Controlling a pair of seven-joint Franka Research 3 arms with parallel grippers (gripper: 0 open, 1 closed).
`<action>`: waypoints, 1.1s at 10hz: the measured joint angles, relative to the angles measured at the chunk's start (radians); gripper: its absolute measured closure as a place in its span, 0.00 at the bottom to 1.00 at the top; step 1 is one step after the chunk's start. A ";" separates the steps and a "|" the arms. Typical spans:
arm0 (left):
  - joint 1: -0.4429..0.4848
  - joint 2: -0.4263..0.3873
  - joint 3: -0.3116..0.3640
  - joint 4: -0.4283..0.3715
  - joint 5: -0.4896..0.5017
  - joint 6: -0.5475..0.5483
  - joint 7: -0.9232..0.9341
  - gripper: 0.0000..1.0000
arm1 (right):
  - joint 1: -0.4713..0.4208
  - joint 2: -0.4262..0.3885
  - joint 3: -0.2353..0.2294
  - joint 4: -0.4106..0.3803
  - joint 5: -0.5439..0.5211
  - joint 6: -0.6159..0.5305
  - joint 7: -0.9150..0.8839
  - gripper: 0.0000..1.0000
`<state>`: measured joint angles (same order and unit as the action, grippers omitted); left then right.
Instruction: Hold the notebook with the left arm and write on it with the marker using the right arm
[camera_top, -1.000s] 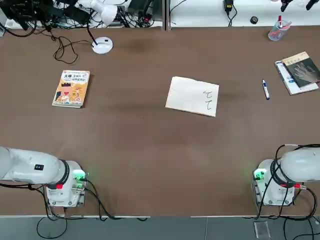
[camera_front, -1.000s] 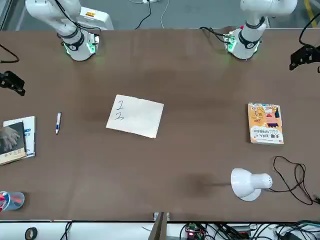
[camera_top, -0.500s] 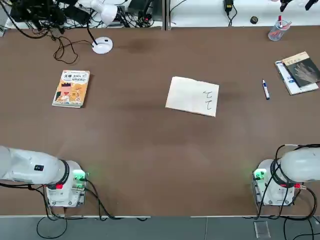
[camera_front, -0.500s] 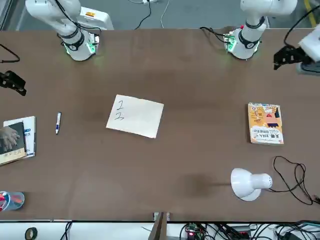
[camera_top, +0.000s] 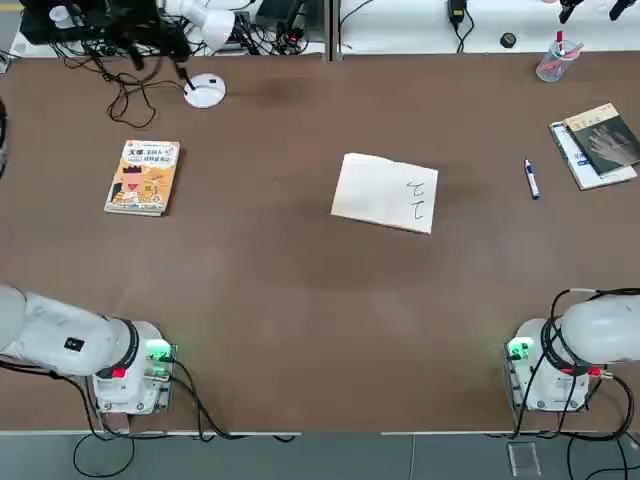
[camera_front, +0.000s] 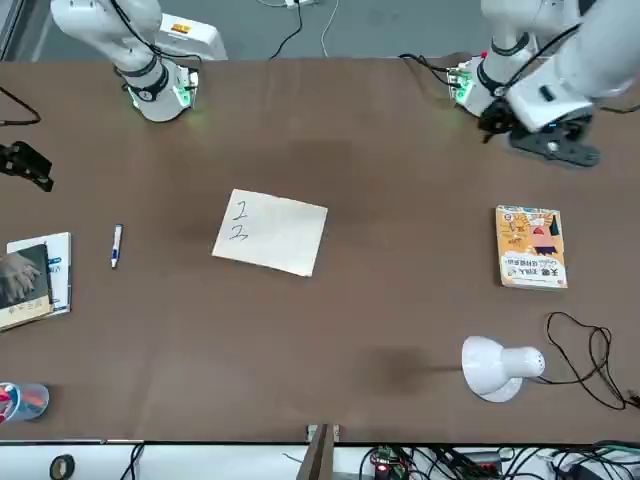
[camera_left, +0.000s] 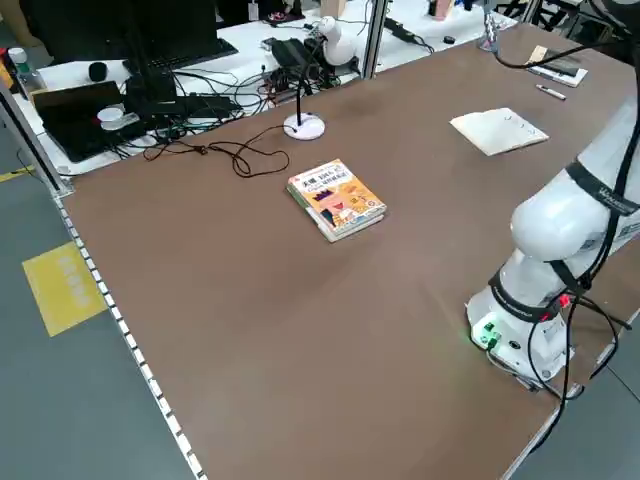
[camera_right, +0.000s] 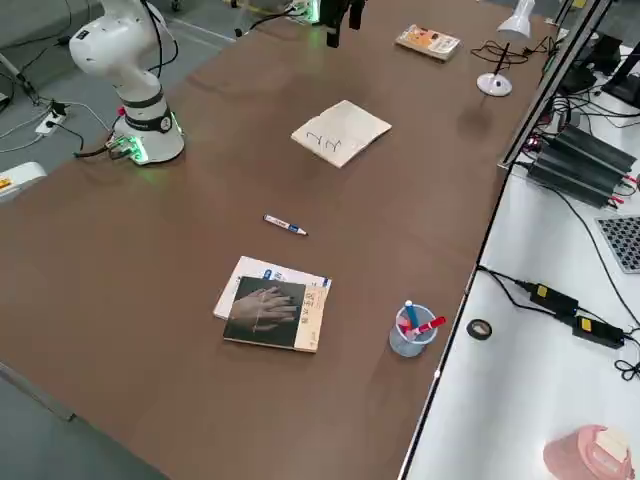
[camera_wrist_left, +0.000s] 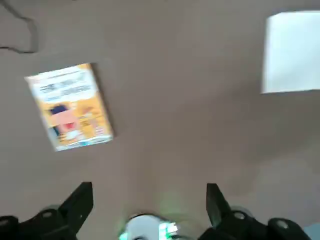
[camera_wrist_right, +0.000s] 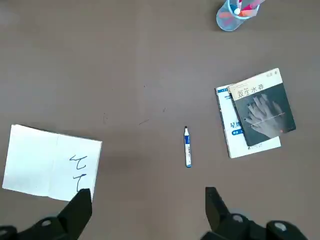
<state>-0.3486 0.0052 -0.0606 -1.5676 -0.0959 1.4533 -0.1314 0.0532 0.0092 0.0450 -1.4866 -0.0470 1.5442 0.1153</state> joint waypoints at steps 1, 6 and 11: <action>-0.035 0.015 -0.001 0.002 -0.022 0.020 -0.062 0.00 | 0.000 0.000 0.000 0.000 0.000 0.001 0.000 0.00; -0.243 0.086 -0.006 0.004 -0.036 0.174 -0.425 0.00 | 0.002 0.000 0.001 0.000 0.000 0.011 0.000 0.00; -0.357 0.213 -0.009 0.002 -0.036 0.353 -0.563 0.00 | 0.004 0.000 0.001 0.000 -0.001 0.023 0.000 0.00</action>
<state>-0.7055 0.2186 -0.0697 -1.5652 -0.1320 1.8060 -0.6943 0.0569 0.0093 0.0456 -1.4869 -0.0477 1.5669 0.1155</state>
